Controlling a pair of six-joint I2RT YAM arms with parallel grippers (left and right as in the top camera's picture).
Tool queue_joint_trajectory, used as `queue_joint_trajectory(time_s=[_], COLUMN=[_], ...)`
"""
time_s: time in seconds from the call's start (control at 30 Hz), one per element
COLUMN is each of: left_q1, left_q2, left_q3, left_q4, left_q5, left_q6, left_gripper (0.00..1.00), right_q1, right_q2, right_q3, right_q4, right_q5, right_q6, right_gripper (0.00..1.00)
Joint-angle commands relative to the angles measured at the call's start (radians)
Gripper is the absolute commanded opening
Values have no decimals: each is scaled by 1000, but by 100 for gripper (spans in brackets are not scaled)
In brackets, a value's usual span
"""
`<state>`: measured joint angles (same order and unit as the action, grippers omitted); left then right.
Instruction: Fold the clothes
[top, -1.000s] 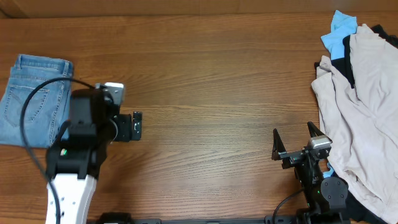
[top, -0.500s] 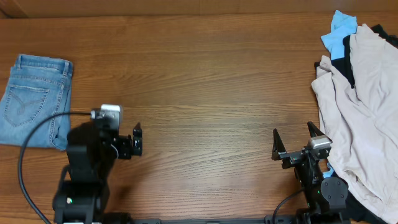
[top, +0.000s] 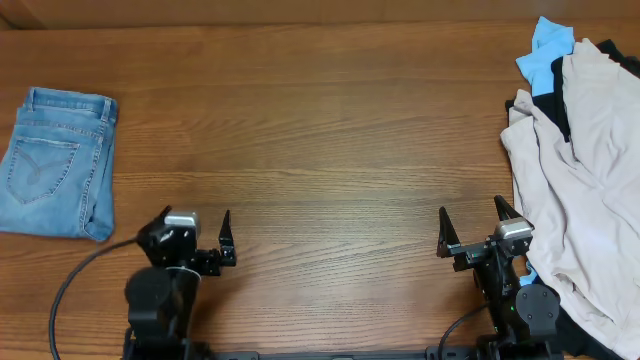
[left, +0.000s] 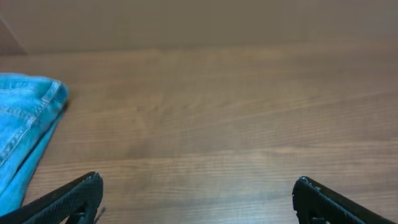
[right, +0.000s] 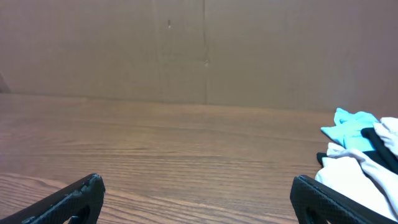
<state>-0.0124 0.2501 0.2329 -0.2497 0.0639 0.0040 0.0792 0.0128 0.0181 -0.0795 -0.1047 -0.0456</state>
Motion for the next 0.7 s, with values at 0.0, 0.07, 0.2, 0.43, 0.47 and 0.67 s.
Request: queue_joint_trajectory(time_s=[0.0,0.07,0.2,0.43,0.47,0.67], left_q1=[6,6,5,5,5,5], left_q2=[-100,-159,-249,-248,-248,-248], left_q3=[-97,-157,-228,-228,-228,-228], left_q4=[90,164,214,169,169,173], left_q5=[8,7,5,-45,-45,-34], left_q6=[-31,-31,-33,-2,1,-7], left_gripper=[100,100,100,100,100,100], right_q1=[-4,-4,-4,-4,-4,-4], right_q2=[-10,-10,-10,-10,-10,-10], right_q3=[-10,-10,-10,-10,-10,-10], right_q4=[6,6,6,6,6,6], right_q5=[-5,-5,-5,-5,-5,-5], right_q6=[0,0,0,0,0,0], right_gripper=[100,100,100,100,100,100])
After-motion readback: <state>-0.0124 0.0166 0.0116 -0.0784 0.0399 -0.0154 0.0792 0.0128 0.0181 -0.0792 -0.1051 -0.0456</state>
